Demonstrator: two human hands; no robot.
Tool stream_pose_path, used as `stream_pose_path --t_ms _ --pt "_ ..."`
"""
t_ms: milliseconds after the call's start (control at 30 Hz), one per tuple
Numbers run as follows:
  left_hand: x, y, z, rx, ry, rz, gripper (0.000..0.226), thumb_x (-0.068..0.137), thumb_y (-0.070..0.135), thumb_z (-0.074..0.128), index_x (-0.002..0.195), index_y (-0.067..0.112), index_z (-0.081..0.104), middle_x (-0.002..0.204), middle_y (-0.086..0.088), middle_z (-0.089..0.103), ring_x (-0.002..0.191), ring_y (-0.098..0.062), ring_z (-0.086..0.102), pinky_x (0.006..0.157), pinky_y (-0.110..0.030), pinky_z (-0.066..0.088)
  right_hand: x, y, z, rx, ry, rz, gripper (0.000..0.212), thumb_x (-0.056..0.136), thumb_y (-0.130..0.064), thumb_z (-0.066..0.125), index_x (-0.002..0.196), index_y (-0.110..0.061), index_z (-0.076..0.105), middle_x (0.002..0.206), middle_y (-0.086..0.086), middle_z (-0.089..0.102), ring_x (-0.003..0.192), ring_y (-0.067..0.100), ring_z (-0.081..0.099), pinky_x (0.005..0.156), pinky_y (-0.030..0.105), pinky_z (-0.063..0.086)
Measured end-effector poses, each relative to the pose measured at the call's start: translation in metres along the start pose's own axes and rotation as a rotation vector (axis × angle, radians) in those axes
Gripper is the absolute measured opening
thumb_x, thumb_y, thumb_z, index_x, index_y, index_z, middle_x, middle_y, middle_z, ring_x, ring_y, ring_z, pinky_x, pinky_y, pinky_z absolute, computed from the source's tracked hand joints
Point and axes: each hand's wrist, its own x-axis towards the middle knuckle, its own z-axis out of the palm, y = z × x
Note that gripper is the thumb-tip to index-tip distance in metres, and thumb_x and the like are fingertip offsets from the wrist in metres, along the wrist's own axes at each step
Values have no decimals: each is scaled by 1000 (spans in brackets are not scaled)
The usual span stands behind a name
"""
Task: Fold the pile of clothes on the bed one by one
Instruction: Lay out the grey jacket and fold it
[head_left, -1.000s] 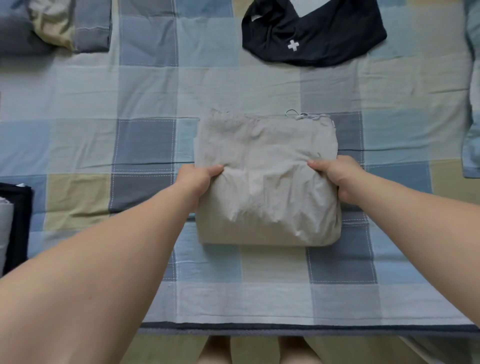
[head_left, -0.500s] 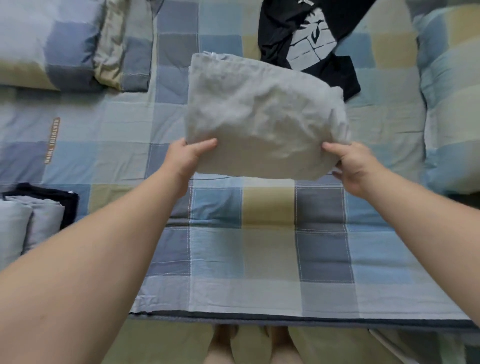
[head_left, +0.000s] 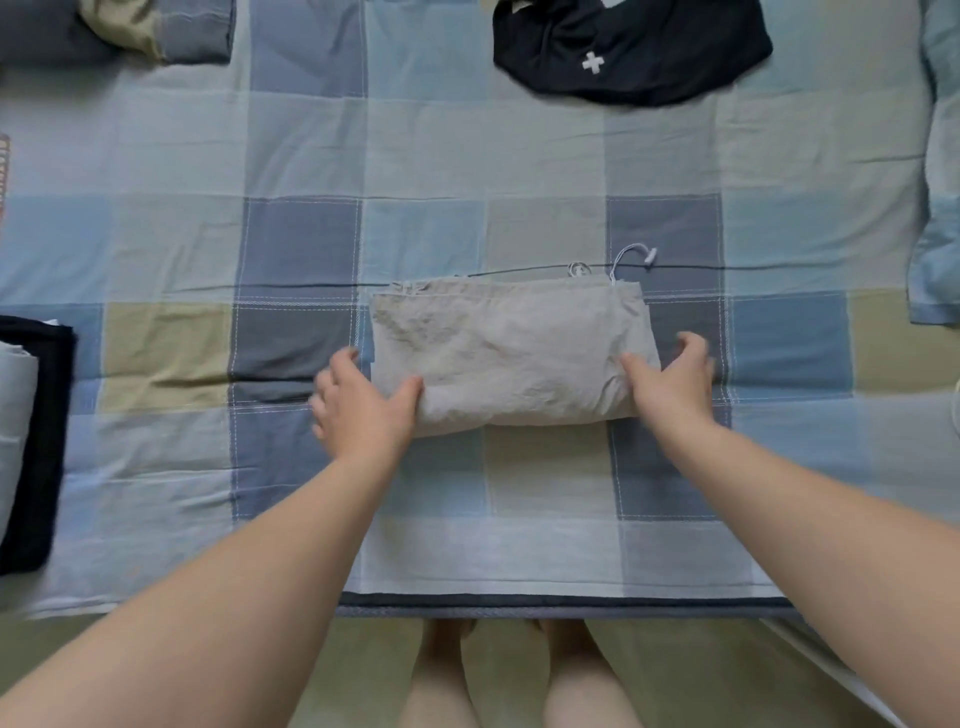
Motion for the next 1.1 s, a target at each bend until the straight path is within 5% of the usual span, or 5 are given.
stream_pose_path --t_ms 200,367,600,833,1100 --pt "-8 28 4 385 3 773 59 100 47 50 155 34 32 168 -2 16 154 -29 10 121 -50 16 -26 -17 10 -657 -102 -757 66 98 -43 52 157 -35 24 169 1 5 155 30 3 121 53 10" --pt "23 26 42 655 -282 735 65 101 62 27 159 42 7 170 4 -6 156 -24 -6 123 -53 1 -2 -7 45 -980 -343 -701 68 101 -64 24 159 -41 -4 166 -4 -23 153 26 -21 121 59 -9" --pt "39 8 48 701 -203 777 70 100 56 41 161 35 11 170 4 -2 156 -26 -5 123 -55 1 27 14 36 -1054 -310 -583 79 99 -63 35 159 -37 -11 165 -4 -25 153 29 -18 121 63 -1" --pt "42 3 16 -41 -126 136 114 78 50 80 160 24 6 165 -10 14 149 -33 25 120 -44 24 33 -3 28 -241 -179 -22 115 78 -51 79 161 -20 6 164 10 15 149 35 21 122 46 21" --pt "52 7 1 -508 -444 -270 51 82 35 83 121 9 61 119 -8 68 93 -23 67 82 -35 53 40 -10 23 228 -439 262 38 76 -14 85 110 -14 67 113 9 73 90 25 72 78 38 58"
